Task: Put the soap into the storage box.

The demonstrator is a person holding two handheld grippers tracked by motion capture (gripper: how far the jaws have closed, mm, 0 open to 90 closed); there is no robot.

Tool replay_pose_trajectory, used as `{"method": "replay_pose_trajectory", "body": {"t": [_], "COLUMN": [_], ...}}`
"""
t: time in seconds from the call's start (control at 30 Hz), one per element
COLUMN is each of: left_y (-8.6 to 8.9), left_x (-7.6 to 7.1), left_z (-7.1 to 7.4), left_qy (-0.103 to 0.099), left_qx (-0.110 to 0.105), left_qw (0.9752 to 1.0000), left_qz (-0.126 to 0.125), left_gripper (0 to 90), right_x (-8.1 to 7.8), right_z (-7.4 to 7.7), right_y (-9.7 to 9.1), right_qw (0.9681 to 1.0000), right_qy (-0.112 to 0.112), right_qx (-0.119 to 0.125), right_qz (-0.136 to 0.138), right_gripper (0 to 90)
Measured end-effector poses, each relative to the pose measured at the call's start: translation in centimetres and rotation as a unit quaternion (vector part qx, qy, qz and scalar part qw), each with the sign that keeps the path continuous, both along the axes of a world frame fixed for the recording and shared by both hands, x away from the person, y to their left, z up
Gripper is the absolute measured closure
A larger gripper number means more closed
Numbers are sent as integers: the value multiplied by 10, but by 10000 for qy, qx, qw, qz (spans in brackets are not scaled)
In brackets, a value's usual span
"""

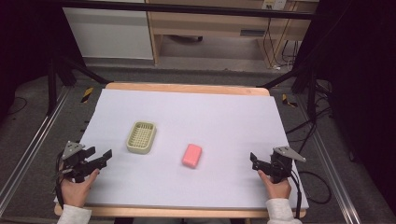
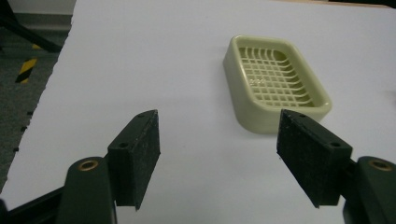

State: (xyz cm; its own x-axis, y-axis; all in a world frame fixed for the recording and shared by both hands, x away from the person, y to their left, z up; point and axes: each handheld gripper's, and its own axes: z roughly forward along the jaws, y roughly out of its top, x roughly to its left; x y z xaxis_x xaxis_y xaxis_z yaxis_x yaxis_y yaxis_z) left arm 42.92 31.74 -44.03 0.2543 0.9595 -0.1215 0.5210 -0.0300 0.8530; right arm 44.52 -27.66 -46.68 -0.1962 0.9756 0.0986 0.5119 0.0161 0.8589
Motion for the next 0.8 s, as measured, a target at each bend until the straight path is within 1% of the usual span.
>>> {"method": "replay_pose_trajectory", "body": {"t": [0.07, 0.1, 0.13, 0.17, 0.2, 0.23, 0.3, 0.33, 0.37, 0.43, 0.5, 0.53, 0.6, 0.63, 0.7, 0.73, 0.8], "left_y": [-7, -7, -15, -15, -22, -25, -27, -33, -33, -42, -45, -50, -56, -60, -67, -67, -74], "left_x": [-2, -2, -3, -3, -3, -3, -3, -4, -4, -5, -5, -5, -5, -6, -5, -5, -4], "left_z": [3, 3, 5, 5, 6, 6, 7, 8, 8, 12, 14, 16, 19, 21, 24, 24, 28], "left_qy": [15, 15, 59, 59, 115, 137, 158, 183, 183, 206, 211, 214, 208, 192, 175, 175, 138], "left_qx": [-25, -25, 3, 3, 48, 50, 64, 64, 64, 48, 49, 72, 128, 166, 228, 228, 255], "left_qw": [10000, 10000, 9997, 9997, 9994, 9993, 9991, 9985, 9985, 9977, 9975, 9967, 9961, 9954, 9944, 9944, 9934], "left_qz": [-95, -95, -220, -220, -319, -357, -394, -514, -514, -637, -670, -777, -849, -927, -1016, -1016, -1114], "left_gripper": [318, 323, 329, 331, 336, 338, 341, 343, 344, 345, 346, 346, 346, 346, 344, 344, 343], "right_x": [-1, -1, -1, -1, -1, -1, -1, -2, -2, -3, -3, -3, -4, -4, -5, -6, -6], "right_z": [1, 2, 2, 2, 2, 2, 2, 2, 2, 4, 4, 4, 5, 5, 6, 7, 8], "right_y": [0, 0, 0, 0, 1, 1, 2, 3, 3, 5, 5, 6, 7, 7, 7, 7, 7], "right_qw": [10000, 10000, 10000, 10000, 9999, 9999, 9999, 9998, 9998, 9997, 9997, 9996, 9995, 9995, 9996, 9995, 9996], "right_qy": [-40, -40, -51, -51, -41, 1, 11, 22, 22, 9, -5, 14, 40, 26, 1, -10, -8], "right_qx": [-59, -71, -83, -83, -104, -131, -142, -173, -173, -226, -255, -267, -296, -302, -291, -297, -277], "right_qz": [-25, -38, -22, -22, -9, 5, 5, 32, 32, 37, 44, 53, 66, 75, 69, 83, 77], "right_gripper": [50, 50, 55, 55, 55, 56, 56, 62, 62, 62, 64, 63, 63, 63, 63, 63, 63]}}
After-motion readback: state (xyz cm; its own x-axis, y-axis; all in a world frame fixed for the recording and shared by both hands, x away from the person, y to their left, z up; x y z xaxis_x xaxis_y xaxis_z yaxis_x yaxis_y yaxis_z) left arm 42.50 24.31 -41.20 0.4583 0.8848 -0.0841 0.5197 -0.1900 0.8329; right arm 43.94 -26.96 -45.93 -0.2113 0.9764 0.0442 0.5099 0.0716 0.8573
